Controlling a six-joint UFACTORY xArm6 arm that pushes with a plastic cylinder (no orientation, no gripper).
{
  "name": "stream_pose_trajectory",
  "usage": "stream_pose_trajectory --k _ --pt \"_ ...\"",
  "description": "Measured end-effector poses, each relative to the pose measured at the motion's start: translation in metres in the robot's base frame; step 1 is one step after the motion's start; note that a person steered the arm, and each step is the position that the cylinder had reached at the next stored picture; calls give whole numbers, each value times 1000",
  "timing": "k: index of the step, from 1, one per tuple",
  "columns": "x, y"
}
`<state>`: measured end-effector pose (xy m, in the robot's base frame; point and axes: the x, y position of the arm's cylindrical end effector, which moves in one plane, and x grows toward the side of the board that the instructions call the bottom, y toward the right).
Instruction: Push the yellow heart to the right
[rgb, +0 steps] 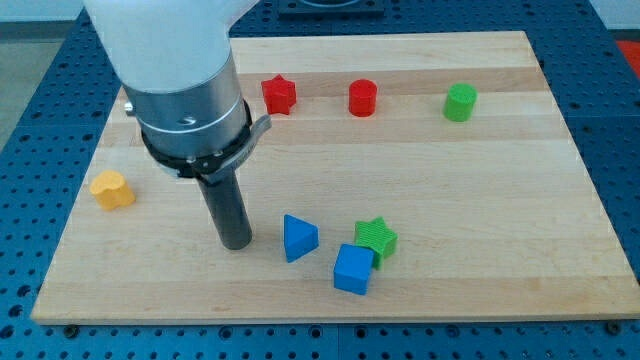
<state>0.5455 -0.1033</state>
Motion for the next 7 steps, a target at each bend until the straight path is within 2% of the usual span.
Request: stream_pose_trajectory --k 3,4,6,7 --pt "0 85" --pt "0 83" --pt "-60 21" --pt "-86 -34"
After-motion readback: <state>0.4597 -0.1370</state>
